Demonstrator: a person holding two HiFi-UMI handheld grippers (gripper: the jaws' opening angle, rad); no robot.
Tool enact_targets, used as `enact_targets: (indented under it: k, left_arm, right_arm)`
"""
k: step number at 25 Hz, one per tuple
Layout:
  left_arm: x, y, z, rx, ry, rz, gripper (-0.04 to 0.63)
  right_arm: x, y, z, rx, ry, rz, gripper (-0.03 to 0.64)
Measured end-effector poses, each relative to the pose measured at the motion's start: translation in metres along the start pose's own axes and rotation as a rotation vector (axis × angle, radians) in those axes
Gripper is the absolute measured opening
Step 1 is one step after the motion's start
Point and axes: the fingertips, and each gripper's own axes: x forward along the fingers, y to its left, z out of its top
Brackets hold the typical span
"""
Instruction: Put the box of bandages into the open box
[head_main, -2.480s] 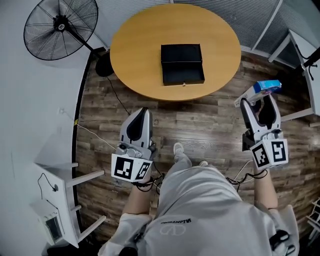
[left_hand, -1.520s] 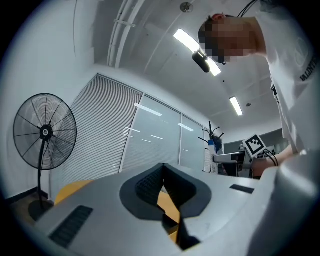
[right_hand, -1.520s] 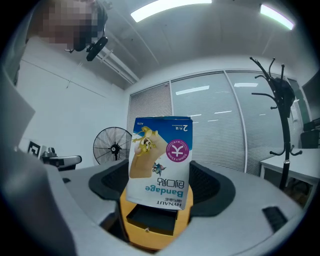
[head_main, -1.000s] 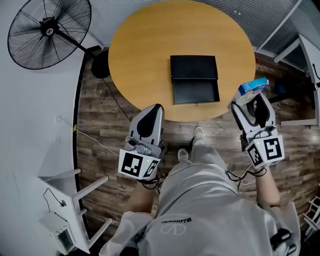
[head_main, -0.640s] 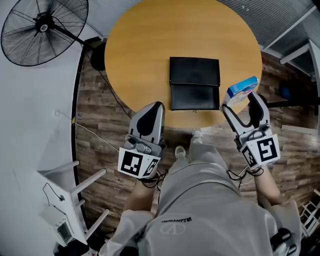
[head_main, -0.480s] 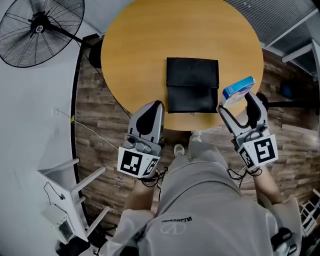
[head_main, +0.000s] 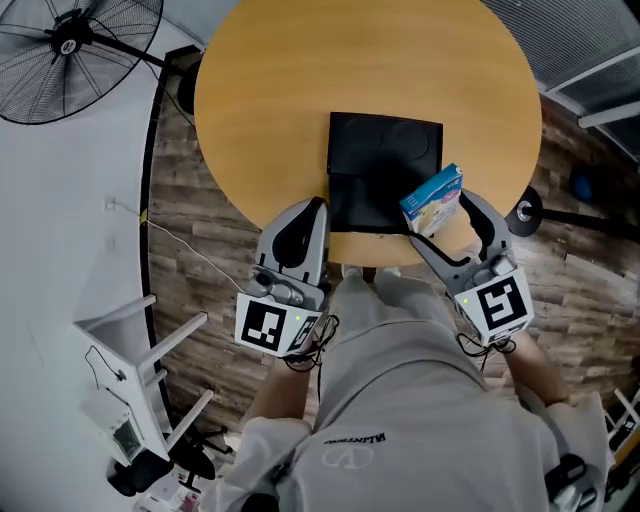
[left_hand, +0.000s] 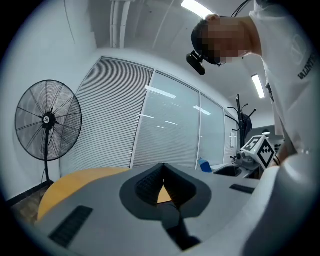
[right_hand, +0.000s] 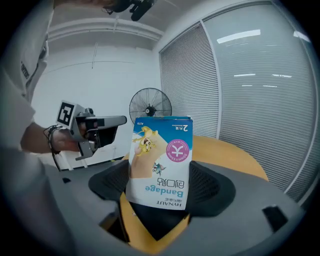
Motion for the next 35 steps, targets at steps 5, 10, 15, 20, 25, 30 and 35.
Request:
enact_targets:
  k: [5, 10, 15, 20, 25, 30, 35]
  left_arm:
    - [-0.002, 0.018, -0.005, -0.012, 0.003, 0.019, 0.008]
    - [-0.004, 0.036, -0.014, -0.042, 0.017, 0.019, 0.008]
    - [-0.001, 0.052, -0.022, -0.067, 0.028, -0.016, 0.008]
    - [0.000, 0.064, -0.036, -0.094, 0.041, -0.033, 0.008]
    - [-0.006, 0.077, -0.048, -0.114, 0.055, -0.037, 0.008]
    - [-0.006, 0.089, -0.057, -0.128, 0.067, -0.036, 0.008]
    - [-0.006, 0.088, -0.061, -0.131, 0.070, -0.040, 0.008]
  right_arm:
    - [0.032, 0.014, -0.018, -0.084, 0.124, 0.065, 0.391]
    - [0.058, 0.030, -0.036, -0.205, 0.260, 0.110, 0.391]
    - [0.082, 0.042, -0.055, -0.303, 0.378, 0.131, 0.391]
    - [0.105, 0.045, -0.071, -0.365, 0.449, 0.143, 0.391]
    - [0.118, 0.053, -0.090, -0.383, 0.516, 0.187, 0.393]
    - [0.128, 0.058, -0.108, -0.451, 0.584, 0.219, 0.393]
    - [0.131, 0.057, -0.125, -0.497, 0.637, 0.233, 0.393]
